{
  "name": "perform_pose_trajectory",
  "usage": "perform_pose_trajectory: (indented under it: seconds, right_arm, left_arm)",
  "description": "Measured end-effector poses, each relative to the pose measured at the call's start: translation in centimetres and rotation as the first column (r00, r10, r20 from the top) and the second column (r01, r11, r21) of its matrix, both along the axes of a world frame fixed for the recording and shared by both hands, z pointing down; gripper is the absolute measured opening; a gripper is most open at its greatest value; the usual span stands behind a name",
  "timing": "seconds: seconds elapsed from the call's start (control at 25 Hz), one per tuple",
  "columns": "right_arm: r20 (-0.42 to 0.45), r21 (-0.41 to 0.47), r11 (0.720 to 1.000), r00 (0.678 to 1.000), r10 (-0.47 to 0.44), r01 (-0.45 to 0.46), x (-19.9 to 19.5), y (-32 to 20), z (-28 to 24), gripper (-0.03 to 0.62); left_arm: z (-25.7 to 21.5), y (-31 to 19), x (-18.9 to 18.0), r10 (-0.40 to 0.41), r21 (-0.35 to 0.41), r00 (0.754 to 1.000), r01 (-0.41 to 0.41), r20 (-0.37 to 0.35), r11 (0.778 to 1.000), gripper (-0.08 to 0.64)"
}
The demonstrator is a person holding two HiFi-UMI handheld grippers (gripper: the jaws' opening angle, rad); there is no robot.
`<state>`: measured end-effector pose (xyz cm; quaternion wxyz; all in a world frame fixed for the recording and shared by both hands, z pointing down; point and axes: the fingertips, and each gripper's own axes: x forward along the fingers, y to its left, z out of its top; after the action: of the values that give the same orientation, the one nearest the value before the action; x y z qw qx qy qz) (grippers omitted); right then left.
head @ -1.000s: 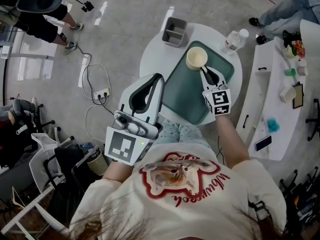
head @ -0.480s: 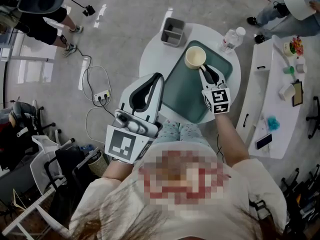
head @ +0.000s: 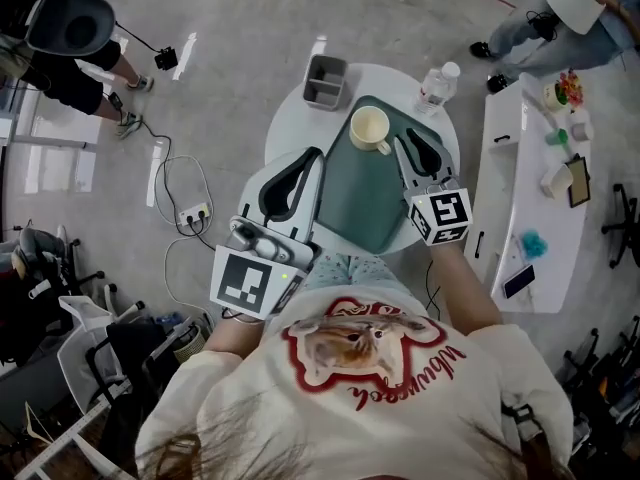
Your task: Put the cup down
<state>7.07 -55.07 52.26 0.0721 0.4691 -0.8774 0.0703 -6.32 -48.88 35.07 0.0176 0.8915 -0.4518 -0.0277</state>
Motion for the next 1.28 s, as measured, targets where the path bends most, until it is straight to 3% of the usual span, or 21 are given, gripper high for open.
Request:
perform_pose_trajectory:
  seconds: [0.2, 0.44, 0.6, 1.0, 1.28]
  right_arm:
    - [0.081, 0.136, 0.99, 0.995, -0.056, 0.044, -0.2, 0.9, -8.9, 0.071]
    - [0.002, 0.24, 0.966, 0.995, -0.101, 0.098, 0.0, 3.2, -16.7, 0.067]
    - [0.064, 0.314, 0.945, 0.991, -0.118, 0.092, 1.1, 4.8, -21.1, 0.049]
    - [0.153, 0.308, 0.949, 0.982, -0.113, 0.061, 4.0, 6.2, -22.3, 0.028]
    - [0.097, 0.356, 0.928, 0.983, -0.154, 0.11, 4.1, 8.0, -23.1, 0.028]
  left_arm:
    - [-1.5, -0.2, 1.8, 0.043, 0.025, 0.999, -0.042, -0.026, 0.999, 0.017]
    - [-3.4, -0.1, 4.3, 0.095, 0.07, 0.995, -0.092, -0.043, 0.993, 0.017]
    - [-4.0, 0.2, 5.8, 0.128, 0.092, 0.991, -0.124, -0.035, 0.988, 0.017]
    - [-5.3, 1.3, 7.7, 0.123, 0.117, 0.992, -0.119, -0.024, 0.986, 0.017]
    - [-4.0, 2.6, 7.9, 0.078, 0.101, 0.997, -0.076, -0.013, 0.992, 0.017]
